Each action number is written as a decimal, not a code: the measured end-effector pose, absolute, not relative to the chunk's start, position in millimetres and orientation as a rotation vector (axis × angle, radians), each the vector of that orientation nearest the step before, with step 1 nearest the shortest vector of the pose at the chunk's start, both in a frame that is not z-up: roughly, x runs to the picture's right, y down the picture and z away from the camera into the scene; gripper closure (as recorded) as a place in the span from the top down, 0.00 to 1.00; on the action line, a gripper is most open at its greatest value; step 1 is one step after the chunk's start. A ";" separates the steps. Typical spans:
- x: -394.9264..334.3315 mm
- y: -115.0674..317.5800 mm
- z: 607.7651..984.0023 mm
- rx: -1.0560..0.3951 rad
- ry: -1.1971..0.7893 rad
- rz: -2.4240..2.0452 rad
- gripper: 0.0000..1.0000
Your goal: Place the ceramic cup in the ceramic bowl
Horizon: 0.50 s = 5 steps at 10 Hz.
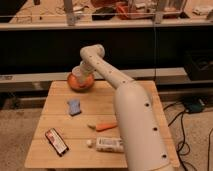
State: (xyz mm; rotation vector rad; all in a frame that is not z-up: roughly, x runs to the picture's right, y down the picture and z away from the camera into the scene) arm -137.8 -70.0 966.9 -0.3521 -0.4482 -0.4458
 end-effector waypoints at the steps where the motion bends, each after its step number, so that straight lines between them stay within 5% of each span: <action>1: -137.4 -68.3 967.5 -0.358 -0.451 -0.443 0.50; 3: -137.5 -66.4 965.7 -0.356 -0.467 -0.440 0.72; 5: -137.9 -65.4 963.0 -0.352 -0.490 -0.435 0.80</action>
